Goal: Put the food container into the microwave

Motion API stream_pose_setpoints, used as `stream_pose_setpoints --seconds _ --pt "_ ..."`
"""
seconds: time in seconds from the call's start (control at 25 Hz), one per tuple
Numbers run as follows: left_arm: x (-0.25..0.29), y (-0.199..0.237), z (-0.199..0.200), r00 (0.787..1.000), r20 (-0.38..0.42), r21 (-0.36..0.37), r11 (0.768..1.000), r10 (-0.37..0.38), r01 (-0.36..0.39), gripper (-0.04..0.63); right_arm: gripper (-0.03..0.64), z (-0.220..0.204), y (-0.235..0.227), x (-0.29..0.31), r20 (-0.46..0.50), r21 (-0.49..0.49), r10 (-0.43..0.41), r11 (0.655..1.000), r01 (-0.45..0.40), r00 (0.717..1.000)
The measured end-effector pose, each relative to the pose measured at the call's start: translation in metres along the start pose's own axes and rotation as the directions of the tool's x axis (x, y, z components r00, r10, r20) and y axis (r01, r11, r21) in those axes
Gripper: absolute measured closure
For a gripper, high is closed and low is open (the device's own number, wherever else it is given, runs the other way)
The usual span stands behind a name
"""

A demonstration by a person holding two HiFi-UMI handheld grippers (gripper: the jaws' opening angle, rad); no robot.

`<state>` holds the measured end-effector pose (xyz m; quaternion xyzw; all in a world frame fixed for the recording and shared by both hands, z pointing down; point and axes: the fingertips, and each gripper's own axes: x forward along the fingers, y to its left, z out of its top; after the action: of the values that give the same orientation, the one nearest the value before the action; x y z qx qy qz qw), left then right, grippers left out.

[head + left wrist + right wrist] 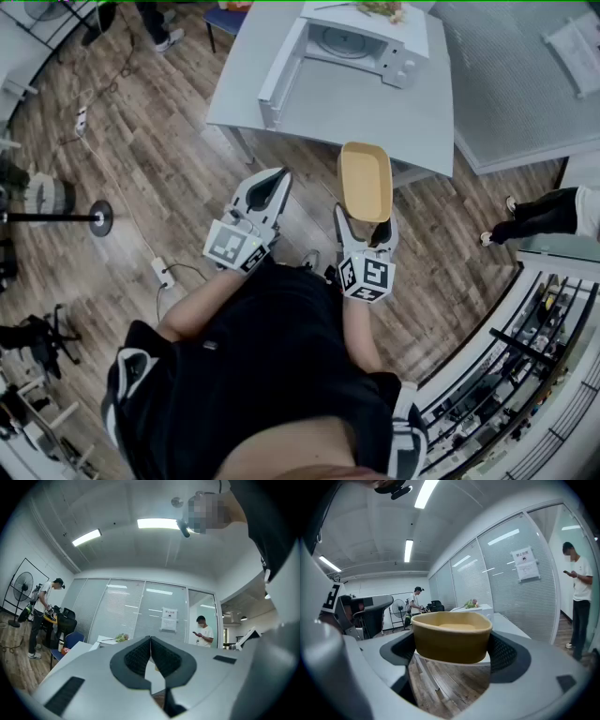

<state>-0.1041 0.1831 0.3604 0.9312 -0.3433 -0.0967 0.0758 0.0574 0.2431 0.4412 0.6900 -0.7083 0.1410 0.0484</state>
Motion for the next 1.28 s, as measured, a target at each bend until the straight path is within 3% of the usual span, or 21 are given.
stream_pose_setpoints --seconds 0.56,1.08,1.28 --pt "0.009 -0.004 -0.003 1.0 -0.006 -0.005 1.0 0.018 -0.018 0.572 0.12 0.005 -0.012 0.003 0.016 0.039 -0.002 0.999 0.002 1.0" --pt "0.017 -0.051 -0.031 0.996 -0.026 -0.009 0.996 0.084 -0.085 0.571 0.12 -0.005 -0.047 -0.008 0.024 0.053 0.089 0.995 -0.09 0.996" --pt "0.035 -0.046 -0.046 0.994 -0.047 0.0 0.995 0.102 -0.102 0.571 0.12 -0.01 -0.06 0.008 0.008 0.06 0.107 0.992 -0.108 0.994"
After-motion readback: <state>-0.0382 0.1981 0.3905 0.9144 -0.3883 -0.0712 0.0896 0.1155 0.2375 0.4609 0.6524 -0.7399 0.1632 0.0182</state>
